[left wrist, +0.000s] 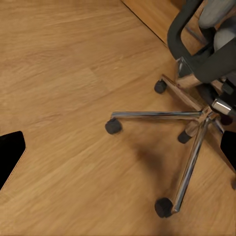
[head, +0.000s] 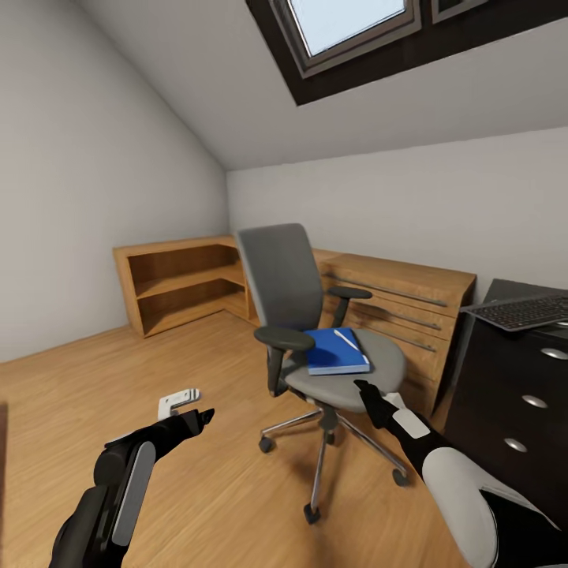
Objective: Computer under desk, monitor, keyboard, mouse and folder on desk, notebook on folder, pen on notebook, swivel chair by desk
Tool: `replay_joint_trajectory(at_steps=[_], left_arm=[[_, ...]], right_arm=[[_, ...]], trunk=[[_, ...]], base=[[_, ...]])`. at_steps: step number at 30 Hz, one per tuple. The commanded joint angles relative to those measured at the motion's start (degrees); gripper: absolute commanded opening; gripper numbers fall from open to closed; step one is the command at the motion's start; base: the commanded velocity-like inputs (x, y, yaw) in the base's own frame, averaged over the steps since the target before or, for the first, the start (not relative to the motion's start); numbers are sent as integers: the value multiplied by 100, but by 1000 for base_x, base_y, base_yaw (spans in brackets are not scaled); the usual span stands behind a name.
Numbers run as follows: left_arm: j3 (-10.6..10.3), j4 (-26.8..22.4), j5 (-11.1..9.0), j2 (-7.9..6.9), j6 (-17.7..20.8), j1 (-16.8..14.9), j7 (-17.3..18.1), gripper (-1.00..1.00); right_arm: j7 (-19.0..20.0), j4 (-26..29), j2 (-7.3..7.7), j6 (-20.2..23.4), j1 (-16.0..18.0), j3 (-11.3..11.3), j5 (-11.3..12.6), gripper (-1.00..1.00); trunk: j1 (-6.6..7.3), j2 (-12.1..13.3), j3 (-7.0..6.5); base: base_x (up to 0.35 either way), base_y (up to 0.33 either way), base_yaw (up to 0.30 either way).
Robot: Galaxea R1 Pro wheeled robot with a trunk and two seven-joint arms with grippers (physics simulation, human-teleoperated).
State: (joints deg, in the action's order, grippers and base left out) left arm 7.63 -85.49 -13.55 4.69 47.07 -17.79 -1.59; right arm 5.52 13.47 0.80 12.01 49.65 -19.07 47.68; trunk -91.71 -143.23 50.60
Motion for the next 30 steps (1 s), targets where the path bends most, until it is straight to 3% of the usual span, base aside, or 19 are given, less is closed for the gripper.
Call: replay_joint_trajectory(at_steps=[1,12,30], left_arm=[[10,-3,-42,3,30,-5,-17,100],[10,-3,-42,6,30,-5,-17,100],[1,-3,-42,6,30,-4,-17,100]], right_arm=[[11,-3,-1,30,1,8,22,100],[11,-3,-1,30,1,8,22,100],[11,-3,8,30,1,8,22,100]], trunk=[[1,-2,0],[1,-2,-61],[1,-2,-68]], base=[[0,0,197],[0,0,185],[0,0,13]])
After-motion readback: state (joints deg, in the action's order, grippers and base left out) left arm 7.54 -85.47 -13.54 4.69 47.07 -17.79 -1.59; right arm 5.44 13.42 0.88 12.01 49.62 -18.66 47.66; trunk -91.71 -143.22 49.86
